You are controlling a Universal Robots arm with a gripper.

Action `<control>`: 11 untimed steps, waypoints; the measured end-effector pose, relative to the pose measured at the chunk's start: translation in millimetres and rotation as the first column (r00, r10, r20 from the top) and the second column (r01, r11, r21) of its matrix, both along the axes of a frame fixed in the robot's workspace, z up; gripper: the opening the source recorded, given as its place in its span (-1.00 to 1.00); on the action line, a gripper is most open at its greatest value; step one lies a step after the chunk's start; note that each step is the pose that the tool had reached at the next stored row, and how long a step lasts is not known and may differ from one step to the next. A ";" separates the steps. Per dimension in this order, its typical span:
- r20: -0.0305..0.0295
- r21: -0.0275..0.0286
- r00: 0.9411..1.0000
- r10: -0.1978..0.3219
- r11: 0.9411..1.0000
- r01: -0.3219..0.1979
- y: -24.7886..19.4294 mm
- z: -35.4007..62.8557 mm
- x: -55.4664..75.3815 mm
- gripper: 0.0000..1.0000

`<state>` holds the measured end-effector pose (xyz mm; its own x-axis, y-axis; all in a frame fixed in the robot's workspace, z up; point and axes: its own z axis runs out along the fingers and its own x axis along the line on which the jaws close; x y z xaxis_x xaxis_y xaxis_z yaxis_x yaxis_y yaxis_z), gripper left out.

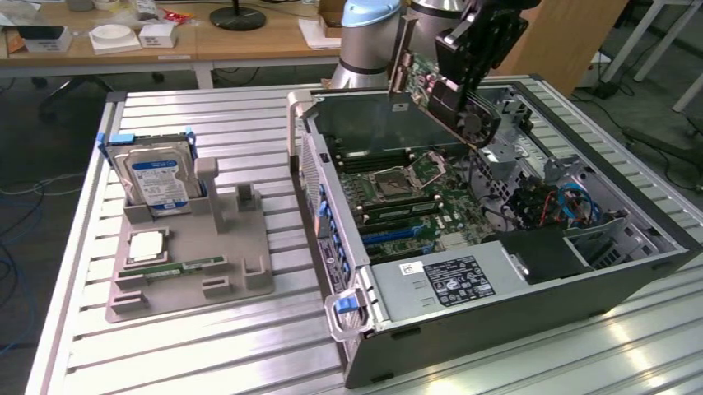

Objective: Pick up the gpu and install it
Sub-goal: 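Insert the gpu into the slot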

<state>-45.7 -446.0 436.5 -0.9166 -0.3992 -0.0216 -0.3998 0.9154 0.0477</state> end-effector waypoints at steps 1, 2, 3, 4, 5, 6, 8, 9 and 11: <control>0.000 0.000 1.000 0.003 1.000 -0.003 0.0 0.0 0.0 -0.48; 0.000 0.000 1.000 0.007 1.000 -0.007 0.0 0.0 0.0 -0.48; 0.000 0.000 1.000 0.010 1.000 -0.010 0.0 0.0 0.0 -0.48; 0.000 0.000 1.000 0.013 1.000 -0.013 -0.1 0.0 0.0 -0.48; 0.000 0.000 1.000 0.016 1.000 -0.016 -0.1 0.0 0.0 -0.48; 0.000 0.000 1.000 0.020 1.000 -0.020 -0.2 0.0 0.0 -0.48; 0.000 0.000 1.000 0.026 1.000 -0.026 -0.3 0.0 0.0 -0.48; 0.000 0.000 1.000 0.030 1.000 -0.030 -0.3 0.0 0.0 -0.48; 0.000 0.000 0.999 0.036 0.999 -0.036 -0.5 0.0 0.0 -0.48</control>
